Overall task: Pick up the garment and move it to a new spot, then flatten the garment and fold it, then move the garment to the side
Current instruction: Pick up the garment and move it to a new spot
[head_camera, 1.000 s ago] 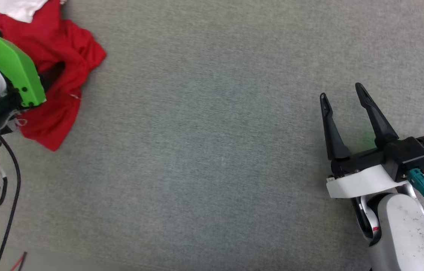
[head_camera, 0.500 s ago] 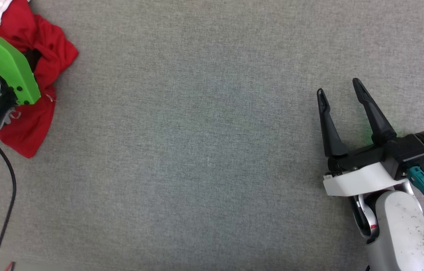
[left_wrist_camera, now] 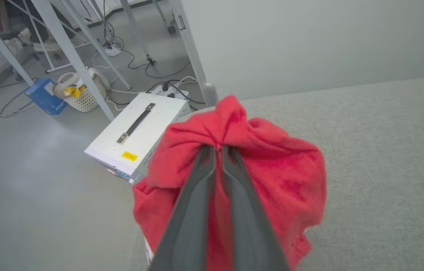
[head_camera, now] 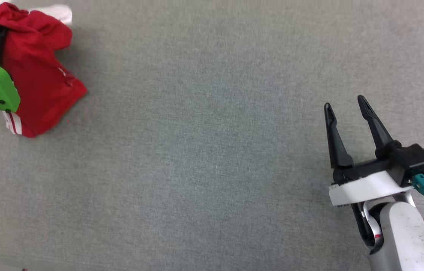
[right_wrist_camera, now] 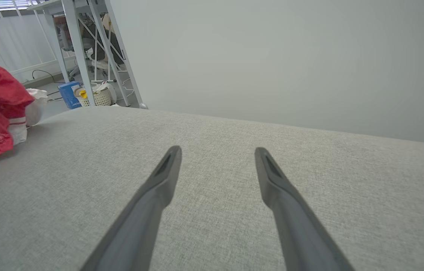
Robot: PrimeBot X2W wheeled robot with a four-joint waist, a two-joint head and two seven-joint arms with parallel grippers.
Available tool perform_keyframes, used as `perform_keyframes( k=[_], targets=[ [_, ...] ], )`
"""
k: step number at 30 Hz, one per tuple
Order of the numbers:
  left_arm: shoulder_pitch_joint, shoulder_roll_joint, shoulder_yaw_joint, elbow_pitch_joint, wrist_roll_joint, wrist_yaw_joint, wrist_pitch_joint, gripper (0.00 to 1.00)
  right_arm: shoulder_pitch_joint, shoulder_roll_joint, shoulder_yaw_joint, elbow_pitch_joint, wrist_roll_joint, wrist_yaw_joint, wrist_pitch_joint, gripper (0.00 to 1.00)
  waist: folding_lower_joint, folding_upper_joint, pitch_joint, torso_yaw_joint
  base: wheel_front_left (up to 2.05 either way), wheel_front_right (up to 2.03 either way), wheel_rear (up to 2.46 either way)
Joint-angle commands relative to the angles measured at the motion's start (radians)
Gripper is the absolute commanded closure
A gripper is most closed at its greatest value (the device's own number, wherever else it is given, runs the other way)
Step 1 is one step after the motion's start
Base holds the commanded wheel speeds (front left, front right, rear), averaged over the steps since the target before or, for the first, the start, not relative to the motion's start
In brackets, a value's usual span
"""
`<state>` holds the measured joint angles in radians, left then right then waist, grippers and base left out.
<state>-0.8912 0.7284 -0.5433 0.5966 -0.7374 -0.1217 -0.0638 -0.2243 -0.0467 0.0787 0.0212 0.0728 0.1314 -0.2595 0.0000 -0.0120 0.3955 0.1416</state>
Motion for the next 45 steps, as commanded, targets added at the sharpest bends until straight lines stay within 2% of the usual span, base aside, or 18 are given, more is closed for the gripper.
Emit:
perform_keyframes(
  k=[1, 5, 11, 15, 19, 24, 28, 33, 38, 39, 40, 41, 45],
  targets=[
    [0.014, 0.01, -0.006, -0.016, 0.022, 0.008, -0.017, 1.0, 0.017, -0.004, -0.009, 0.004, 0.012, -0.001, -0.002, 0.0, 0.0, 0.012, -0.11, 0.001, 0.0, 0.0, 0.0],
    [0.022, 0.023, -0.042, -0.085, 0.08, 0.018, -0.038, 1.0, 0.045, -0.004, -0.031, 0.007, 0.03, -0.001, -0.002, 0.0, 0.0, 0.012, -0.174, -0.011, 0.0, 0.0, 0.0],
    [0.035, 0.017, -0.101, -0.208, 0.127, 0.02, -0.009, 1.0, 0.071, -0.004, -0.056, 0.004, 0.049, -0.001, -0.002, 0.0, 0.0, 0.012, -0.235, -0.048, 0.0, 0.0, 0.0],
    [0.037, -0.011, -0.142, -0.288, 0.15, 0.022, 0.017, 1.0, 0.081, -0.004, -0.068, 0.001, 0.056, -0.001, -0.002, 0.0, 0.0, 0.012, -0.25, -0.088, 0.0, 0.0, 0.0],
    [0.033, -0.062, -0.192, -0.347, 0.176, 0.021, 0.032, 1.0, 0.084, -0.004, -0.081, -0.003, 0.059, -0.001, -0.002, 0.0, 0.0, 0.012, -0.25, -0.136, 0.0, 0.0, 0.0],
    [0.043, -0.18, -0.274, -0.379, 0.191, 0.015, 0.033, 1.0, 0.083, -0.004, -0.122, -0.01, 0.072, -0.001, -0.002, 0.0, 0.0, 0.012, -0.241, -0.191, 0.0, 0.0, 0.0],
    [0.083, -0.304, -0.397, -0.359, 0.204, 0.003, 0.031, 1.0, 0.078, -0.004, -0.159, -0.018, 0.083, -0.001, -0.002, 0.0, 0.0, 0.012, -0.229, -0.221, 0.0, 0.0, 0.0],
    [0.155, -0.459, -0.56, -0.274, 0.204, -0.006, 0.015, 1.0, 0.068, -0.004, -0.18, -0.02, 0.087, -0.001, -0.002, 0.0, 0.0, 0.012, -0.22, -0.246, 0.0, 0.0, 0.0],
    [0.205, -0.565, -0.667, -0.167, 0.172, -0.008, 0.011, 1.0, 0.066, -0.004, -0.18, -0.021, 0.087, -0.001, -0.002, 0.0, 0.0, 0.012, -0.215, -0.248, 0.0, 0.0, 0.0],
    [0.208, -0.579, -0.683, -0.148, 0.168, -0.008, 0.007, 0.69, 0.067, -0.004, -0.178, -0.02, 0.086, -0.001, -0.002, 0.0, 0.0, 0.012, -0.214, -0.246, 0.0, 0.0, 0.0],
    [0.209, -0.587, -0.692, -0.135, 0.167, -0.008, 0.0, 0.14, 0.068, -0.004, -0.176, -0.019, 0.086, -0.001, -0.002, 0.0, 0.0, 0.012, -0.214, -0.243, 0.0, 0.0, 0.0],
    [0.212, -0.595, -0.701, -0.116, 0.159, -0.009, -0.002, 0.0, 0.069, -0.004, -0.172, -0.017, 0.087, -0.001, -0.002, 0.0, 0.0, 0.012, -0.214, -0.238, 0.0, 0.0, 0.0],
    [0.194, -0.598, -0.703, -0.068, 0.136, -0.009, -0.048, 0.0, 0.076, -0.004, -0.166, -0.014, 0.083, -0.001, -0.002, 0.0, 0.0, 0.012, -0.224, -0.212, 0.0, 0.0, 0.0]
  ],
)
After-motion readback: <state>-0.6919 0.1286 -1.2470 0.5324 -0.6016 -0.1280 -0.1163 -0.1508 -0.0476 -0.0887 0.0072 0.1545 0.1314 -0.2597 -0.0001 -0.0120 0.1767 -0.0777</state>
